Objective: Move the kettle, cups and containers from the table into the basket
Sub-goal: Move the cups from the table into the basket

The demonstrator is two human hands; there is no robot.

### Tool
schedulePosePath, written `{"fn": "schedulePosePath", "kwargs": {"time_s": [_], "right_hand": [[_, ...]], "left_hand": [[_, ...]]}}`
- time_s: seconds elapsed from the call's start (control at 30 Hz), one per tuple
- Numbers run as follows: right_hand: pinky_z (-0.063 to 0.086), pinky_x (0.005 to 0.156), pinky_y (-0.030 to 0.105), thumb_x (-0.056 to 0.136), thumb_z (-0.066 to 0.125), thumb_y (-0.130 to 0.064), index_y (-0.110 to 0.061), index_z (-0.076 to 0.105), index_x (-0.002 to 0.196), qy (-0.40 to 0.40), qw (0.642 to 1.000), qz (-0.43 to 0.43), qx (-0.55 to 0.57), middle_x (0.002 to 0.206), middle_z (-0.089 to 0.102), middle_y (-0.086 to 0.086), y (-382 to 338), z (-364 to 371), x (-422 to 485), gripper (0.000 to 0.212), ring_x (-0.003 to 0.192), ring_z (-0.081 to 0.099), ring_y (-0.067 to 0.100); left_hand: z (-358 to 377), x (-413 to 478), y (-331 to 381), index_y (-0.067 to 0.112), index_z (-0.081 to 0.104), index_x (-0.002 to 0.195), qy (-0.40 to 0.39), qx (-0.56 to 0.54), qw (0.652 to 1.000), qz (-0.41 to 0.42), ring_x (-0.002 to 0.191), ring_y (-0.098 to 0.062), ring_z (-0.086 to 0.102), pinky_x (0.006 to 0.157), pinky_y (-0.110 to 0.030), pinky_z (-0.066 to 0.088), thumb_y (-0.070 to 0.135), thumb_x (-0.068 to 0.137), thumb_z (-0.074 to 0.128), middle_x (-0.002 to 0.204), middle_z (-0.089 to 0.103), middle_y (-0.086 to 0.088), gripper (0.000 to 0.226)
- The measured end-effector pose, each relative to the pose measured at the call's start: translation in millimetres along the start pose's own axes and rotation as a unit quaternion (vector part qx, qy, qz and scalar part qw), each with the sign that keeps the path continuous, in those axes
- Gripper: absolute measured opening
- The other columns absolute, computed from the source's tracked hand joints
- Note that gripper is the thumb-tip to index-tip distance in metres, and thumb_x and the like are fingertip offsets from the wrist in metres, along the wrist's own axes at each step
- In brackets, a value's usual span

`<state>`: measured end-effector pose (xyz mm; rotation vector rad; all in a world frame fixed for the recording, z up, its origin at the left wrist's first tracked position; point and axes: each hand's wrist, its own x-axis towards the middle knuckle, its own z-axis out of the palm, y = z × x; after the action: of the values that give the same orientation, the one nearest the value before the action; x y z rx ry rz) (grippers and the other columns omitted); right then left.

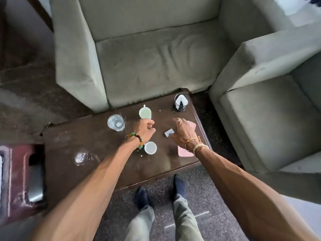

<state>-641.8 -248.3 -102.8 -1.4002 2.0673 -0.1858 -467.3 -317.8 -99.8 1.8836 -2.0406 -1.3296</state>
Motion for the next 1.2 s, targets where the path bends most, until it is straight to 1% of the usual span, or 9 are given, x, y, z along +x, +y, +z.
{"fn": "schedulePosePath", "kwargs": {"time_s": [0.07, 0.2, 0.3, 0.47, 0.67, 0.77, 0.97, 1.07, 1.2], "right_hand": [[0.042, 0.097, 0.033, 0.081, 0.073, -0.023, -0.016, 0.046, 0.141, -0.052, 0.999, -0.007, -0.001, 0.133, 0.052, 0.012, 5.1, 24.7, 16.1, 0.067, 0.119, 0.056, 0.030], [0.042, 0.105, 0.037, 0.082, 0.075, -0.025, -0.015, 0.039, 0.146, -0.147, 0.988, -0.030, -0.033, 0.142, 0.047, 0.014, 16.8, 73.7, 40.6, 0.075, 0.128, 0.050, 0.033], [0.041, 0.106, 0.036, 0.078, 0.076, -0.027, -0.015, 0.038, 0.146, -0.189, 0.979, -0.046, -0.062, 0.144, 0.045, 0.013, 21.4, 105.0, 51.1, 0.079, 0.130, 0.049, 0.031], [0.045, 0.101, 0.035, 0.073, 0.078, -0.022, -0.020, 0.033, 0.149, -0.236, 0.965, -0.060, -0.100, 0.148, 0.038, 0.009, 24.7, 139.1, 68.7, 0.089, 0.129, 0.050, 0.029], [0.051, 0.093, 0.043, 0.071, 0.084, -0.019, -0.030, 0.034, 0.147, -0.240, 0.964, -0.066, -0.097, 0.146, 0.040, 0.005, 29.3, 173.3, 87.8, 0.092, 0.121, 0.056, 0.032], [0.051, 0.090, 0.042, 0.072, 0.083, -0.029, -0.039, 0.037, 0.141, -0.235, 0.964, -0.093, -0.084, 0.138, 0.047, 0.002, 32.3, 189.0, 92.1, 0.084, 0.118, 0.057, 0.029], [0.053, 0.087, 0.038, 0.073, 0.078, -0.035, -0.034, 0.047, 0.133, -0.204, 0.972, -0.100, -0.066, 0.130, 0.056, -0.002, 33.3, 206.8, 90.0, 0.068, 0.112, 0.060, 0.025], [0.051, 0.085, 0.037, 0.071, 0.078, -0.041, -0.035, 0.048, 0.131, -0.186, 0.977, -0.094, -0.045, 0.127, 0.058, -0.002, 28.3, 200.6, 80.0, 0.068, 0.109, 0.061, 0.025], [0.050, 0.088, 0.035, 0.068, 0.080, -0.041, -0.032, 0.051, 0.132, -0.190, 0.973, -0.118, -0.050, 0.126, 0.059, 0.000, 6.7, 164.5, 68.1, 0.071, 0.112, 0.060, 0.024]], "left_hand": [[18.6, 9.2, -24.9, 0.018, 0.068, 0.108, 0.001, -0.029, 0.999, -0.041, 0.095, -0.016, 0.066, 0.091, -0.029, 0.052, 0.016, 0.079, 0.069, 0.104, 0.072, -0.002, 0.030], [49.9, 13.0, -77.3, 0.024, 0.069, 0.106, 0.014, -0.035, 0.993, -0.108, 0.084, -0.007, 0.060, 0.075, -0.017, 0.044, 0.021, 0.079, 0.068, 0.097, 0.069, 0.010, 0.027], [72.3, 8.5, -106.7, 0.012, 0.070, 0.104, 0.020, -0.099, 0.981, -0.165, 0.095, -0.022, 0.067, 0.086, -0.027, 0.052, 0.006, 0.079, 0.066, 0.098, 0.073, -0.005, 0.026], [96.9, 7.7, -133.9, 0.003, 0.058, 0.124, 0.010, -0.151, 0.963, -0.224, 0.110, -0.023, 0.060, 0.088, -0.023, 0.044, 0.002, 0.085, 0.061, 0.118, 0.064, -0.015, 0.039], [131.3, 22.3, -153.7, 0.007, 0.047, 0.136, 0.003, -0.160, 0.958, -0.237, 0.117, -0.027, 0.058, 0.101, -0.039, 0.047, 0.002, 0.083, 0.064, 0.130, 0.058, -0.015, 0.056], [148.0, 30.0, -161.1, 0.011, 0.049, 0.135, 0.008, -0.187, 0.956, -0.225, 0.115, -0.027, 0.060, 0.098, -0.043, 0.050, -0.001, 0.079, 0.065, 0.127, 0.062, -0.012, 0.059], [164.7, 39.8, -171.2, 0.018, 0.060, 0.123, 0.034, -0.247, 0.941, -0.231, 0.098, -0.019, 0.068, 0.087, -0.038, 0.058, -0.015, 0.075, 0.056, 0.104, 0.071, -0.004, 0.059], [156.1, 32.6, -168.5, 0.013, 0.063, 0.122, 0.049, -0.268, 0.936, -0.224, 0.083, -0.011, 0.067, 0.073, -0.021, 0.058, -0.021, 0.075, 0.051, 0.089, 0.069, 0.004, 0.060], [119.8, 11.4, -147.3, 0.019, 0.064, 0.123, 0.049, -0.240, 0.950, -0.195, 0.082, -0.010, 0.066, 0.075, -0.020, 0.057, -0.019, 0.077, 0.054, 0.085, 0.066, 0.007, 0.060]]}}
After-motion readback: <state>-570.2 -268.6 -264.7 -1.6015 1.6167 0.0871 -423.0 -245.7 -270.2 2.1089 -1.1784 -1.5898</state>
